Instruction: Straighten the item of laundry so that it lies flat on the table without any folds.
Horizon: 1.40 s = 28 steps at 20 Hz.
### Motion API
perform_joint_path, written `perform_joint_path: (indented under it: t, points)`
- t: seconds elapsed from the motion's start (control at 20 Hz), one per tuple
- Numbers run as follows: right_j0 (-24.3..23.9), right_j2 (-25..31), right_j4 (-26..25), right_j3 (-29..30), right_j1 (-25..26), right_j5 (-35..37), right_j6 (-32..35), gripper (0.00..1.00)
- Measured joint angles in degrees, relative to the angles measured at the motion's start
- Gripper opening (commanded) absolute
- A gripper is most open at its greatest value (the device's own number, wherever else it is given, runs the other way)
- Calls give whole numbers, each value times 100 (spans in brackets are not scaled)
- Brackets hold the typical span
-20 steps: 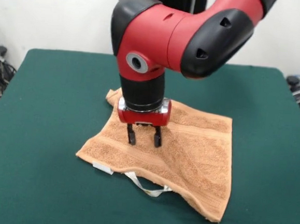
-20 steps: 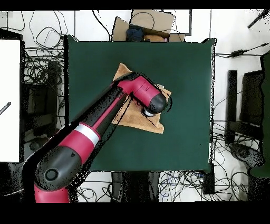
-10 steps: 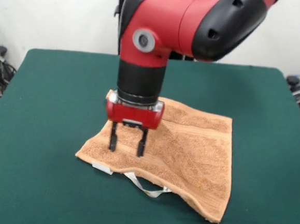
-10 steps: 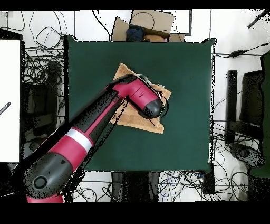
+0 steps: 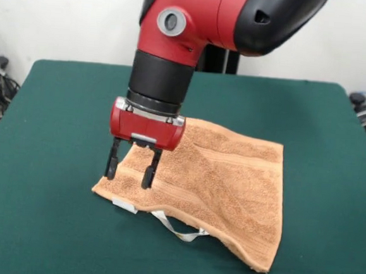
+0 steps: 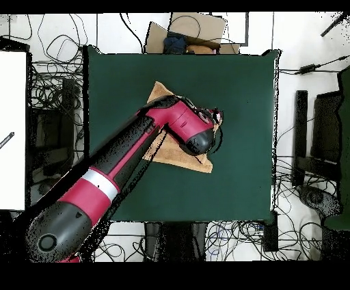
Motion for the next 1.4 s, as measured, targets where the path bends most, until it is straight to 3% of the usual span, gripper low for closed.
perform_joint_path:
  t: [0.7, 1.05, 1.4]
  points:
    - [-27, 0, -590, 0, 1, -1856, 0, 100]
    - [-67, 0, -589, -1, 29, -1940, 0, 100]
    - [-70, 1, -584, -1, 184, -1522, 0, 100]
